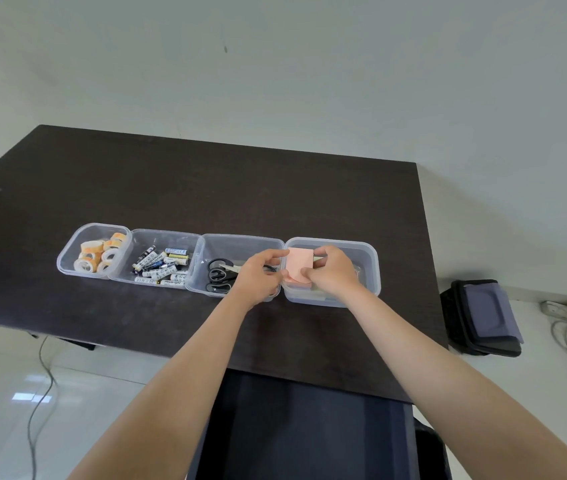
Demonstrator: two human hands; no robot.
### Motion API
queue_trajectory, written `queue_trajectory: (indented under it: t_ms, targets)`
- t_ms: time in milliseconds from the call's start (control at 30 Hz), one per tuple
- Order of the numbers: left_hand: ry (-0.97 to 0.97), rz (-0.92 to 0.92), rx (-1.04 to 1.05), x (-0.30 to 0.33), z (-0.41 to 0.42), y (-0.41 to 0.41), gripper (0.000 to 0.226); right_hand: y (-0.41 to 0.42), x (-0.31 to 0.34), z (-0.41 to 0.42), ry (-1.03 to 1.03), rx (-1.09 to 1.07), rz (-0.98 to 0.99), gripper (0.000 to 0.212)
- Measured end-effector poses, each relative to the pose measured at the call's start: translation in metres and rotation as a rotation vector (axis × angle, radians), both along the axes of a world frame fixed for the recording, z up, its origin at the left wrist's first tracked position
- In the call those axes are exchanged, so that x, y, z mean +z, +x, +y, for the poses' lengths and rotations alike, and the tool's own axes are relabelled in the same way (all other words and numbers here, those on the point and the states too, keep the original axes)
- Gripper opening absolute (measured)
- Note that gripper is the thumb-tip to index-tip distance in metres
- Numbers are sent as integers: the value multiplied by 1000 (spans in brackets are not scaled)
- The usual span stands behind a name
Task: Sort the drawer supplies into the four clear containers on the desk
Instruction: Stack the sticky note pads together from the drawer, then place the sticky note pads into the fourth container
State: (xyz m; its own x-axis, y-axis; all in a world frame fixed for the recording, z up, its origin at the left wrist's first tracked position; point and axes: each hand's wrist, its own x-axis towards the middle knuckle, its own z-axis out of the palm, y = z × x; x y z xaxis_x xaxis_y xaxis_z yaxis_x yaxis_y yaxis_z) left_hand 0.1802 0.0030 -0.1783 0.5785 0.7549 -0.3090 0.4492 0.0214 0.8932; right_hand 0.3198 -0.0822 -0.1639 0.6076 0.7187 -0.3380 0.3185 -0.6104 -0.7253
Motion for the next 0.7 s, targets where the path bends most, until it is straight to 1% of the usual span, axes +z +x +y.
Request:
queue_trajectory:
  t_ms: [200, 333, 433, 500, 567, 700]
  targets:
    - [54, 76, -14, 8, -2, 2, 40, 6, 10, -1, -51, 92, -3, 45]
    - [214, 235, -118, 23, -3, 3, 46, -2, 15, -6, -39, 47, 25, 50]
    - [279, 302, -159, 30, -11, 0, 50, -14, 25, -20, 20, -18, -47, 45]
    - [351, 273, -145, 31, -23, -10, 47, -28, 29, -37, 140, -105, -126, 37]
    - [417, 202, -98, 31, -43, -27, 42, -49, 27, -61, 271, -136, -201, 30]
    - [433, 54, -16, 22, -106, -82, 35, -114, 10, -123, 451, -177, -237, 25]
